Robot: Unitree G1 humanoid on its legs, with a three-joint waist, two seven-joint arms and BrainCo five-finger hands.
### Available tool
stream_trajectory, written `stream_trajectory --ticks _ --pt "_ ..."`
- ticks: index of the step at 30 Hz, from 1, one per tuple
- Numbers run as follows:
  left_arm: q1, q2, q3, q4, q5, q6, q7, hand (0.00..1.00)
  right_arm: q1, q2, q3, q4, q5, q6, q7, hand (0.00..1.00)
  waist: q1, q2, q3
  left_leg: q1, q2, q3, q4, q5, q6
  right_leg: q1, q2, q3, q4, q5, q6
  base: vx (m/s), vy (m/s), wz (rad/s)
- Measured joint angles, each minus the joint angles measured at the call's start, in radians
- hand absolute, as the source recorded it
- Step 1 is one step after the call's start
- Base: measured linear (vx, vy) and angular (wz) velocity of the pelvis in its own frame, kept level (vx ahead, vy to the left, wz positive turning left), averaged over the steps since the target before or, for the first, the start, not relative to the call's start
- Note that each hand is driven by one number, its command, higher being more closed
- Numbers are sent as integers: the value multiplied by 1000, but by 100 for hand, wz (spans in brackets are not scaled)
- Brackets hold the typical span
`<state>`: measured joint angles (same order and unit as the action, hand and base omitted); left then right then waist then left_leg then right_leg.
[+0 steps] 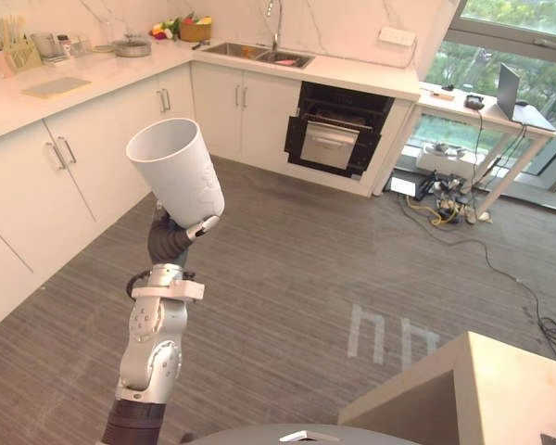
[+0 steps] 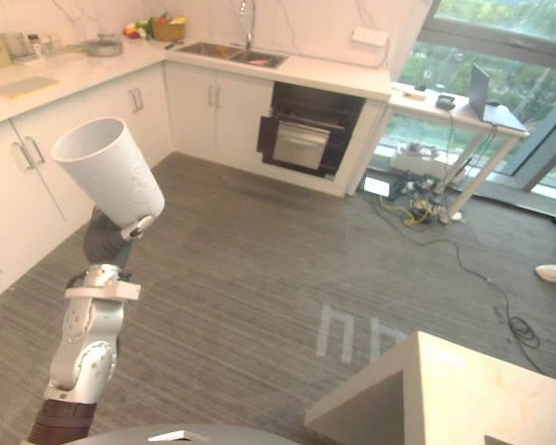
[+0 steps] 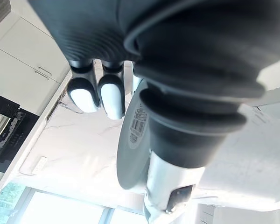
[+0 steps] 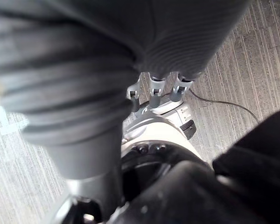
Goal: Walk over to the sink, pick up the cup, carry it to the dishwasher, place the cup inside the dishwasher, then close the dishwasher door
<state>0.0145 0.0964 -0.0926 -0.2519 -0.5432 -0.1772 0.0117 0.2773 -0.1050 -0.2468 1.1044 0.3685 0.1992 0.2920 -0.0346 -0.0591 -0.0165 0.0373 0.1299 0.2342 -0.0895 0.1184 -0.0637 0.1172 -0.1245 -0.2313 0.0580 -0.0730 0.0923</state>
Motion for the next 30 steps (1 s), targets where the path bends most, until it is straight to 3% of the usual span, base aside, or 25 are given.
stream_trajectory --ticks 5,9,11,12,13,15,16,17,19,20,22,23,25,28,29,30 --pt "5 0 -12 0 24 0 -1 100 32 -2 48 -28 38 5 7 0 -1 7 -2 -6 6 -21 0 8 -3 -1 13 21 11 -9 -8 -28 -19 10" --pt "46 -3 -4 -8 28 0 -2 100 38 -11 100 -29 68 31 33 0 -2 17 1 0 14 -29 8 -1 -5 -16 49 117 59 -66 -15 -22 -38 13" --pt "73 -19 15 -18 32 -3 -3 100 37 -13 113 -30 74 46 34 0 7 19 10 -36 28 -38 96 -38 -5 -17 59 136 68 -78 -27 5 -50 7" --pt "86 -36 38 -24 35 -5 -2 100 37 -20 124 -35 76 49 39 0 23 17 22 -108 54 -38 281 -109 9 -12 65 138 80 -79 -33 -16 -19 9" --pt "94 -44 45 -27 35 -6 -1 100 40 -23 124 -43 76 48 45 0 21 36 33 -144 66 -22 345 -129 13 -11 71 133 86 -83 -37 -33 4 30" --pt "99 -53 56 -36 36 -9 -5 100 39 -26 120 -50 75 48 50 0 15 33 40 -178 77 15 403 -137 20 1 70 111 104 -103 -38 -21 20 54" --pt "101 -65 60 -37 36 -12 -18 100 39 -29 111 -47 74 48 61 0 19 45 55 -159 71 16 372 -140 24 17 69 109 104 -111 -40 -14 30 49" --pt "108 -71 73 -36 35 -22 -28 100 37 -32 102 -45 65 48 71 0 26 34 68 -133 53 15 336 -133 28 32 59 113 103 -117 -39 -17 39 35" --pt "145 -69 100 -38 35 -47 -42 100 35 -47 96 -44 56 48 80 0 33 45 68 -96 17 13 256 -124 14 41 43 127 81 -116 -38 17 38 12" --pt "166 -71 114 -38 35 -60 -43 100 38 -61 85 -44 54 48 88 0 31 71 62 -90 -4 4 218 -118 4 52 48 142 49 -108 -35 74 17 21" --pt "171 -71 130 -39 33 -78 -46 100 39 -66 74 -44 51 40 118 0 33 70 69 -133 -6 -24 288 -147 0 37 57 158 67 -109 -33 60 26 32" --pt "194 -70 143 -39 14 -82 -47 100 36 -74 67 -40 25 31 135 0 43 85 77 -174 2 -55 380 -202 -20 31 58 163 80 -120 -39 53 51 12" --pt "218 -69 158 -39 -9 -85 -61 100 31 -92 70 -16 1 13 159 0 61 91 74 -189 -7 -70 436 -236 6 38 59 178 79 -131 -35 143 90 -14" --pt "205 -65 169 -41 -23 -85 -90 100 26 -97 78 1 -13 0 155 0 64 67 51 -159 -58 -45 413 -256 37 33 5 192 111 -172 -11 216 133 -12" --pt "196 -67 152 -40 -23 -84 -101 100 34 -97 74 8 -7 -6 155 0 61 48 38 -106 -110 -41 348 -258 48 31 -33 205 172 -182 14 275 163 -13" --pt "185 -68 148 -35 -23 -81 -106 100 34 -97 70 6 0 -13 155 0 59 50 37 -90 -118 -40 340 -255 52 11 -40 214 236 -185 17 238 197 -2"
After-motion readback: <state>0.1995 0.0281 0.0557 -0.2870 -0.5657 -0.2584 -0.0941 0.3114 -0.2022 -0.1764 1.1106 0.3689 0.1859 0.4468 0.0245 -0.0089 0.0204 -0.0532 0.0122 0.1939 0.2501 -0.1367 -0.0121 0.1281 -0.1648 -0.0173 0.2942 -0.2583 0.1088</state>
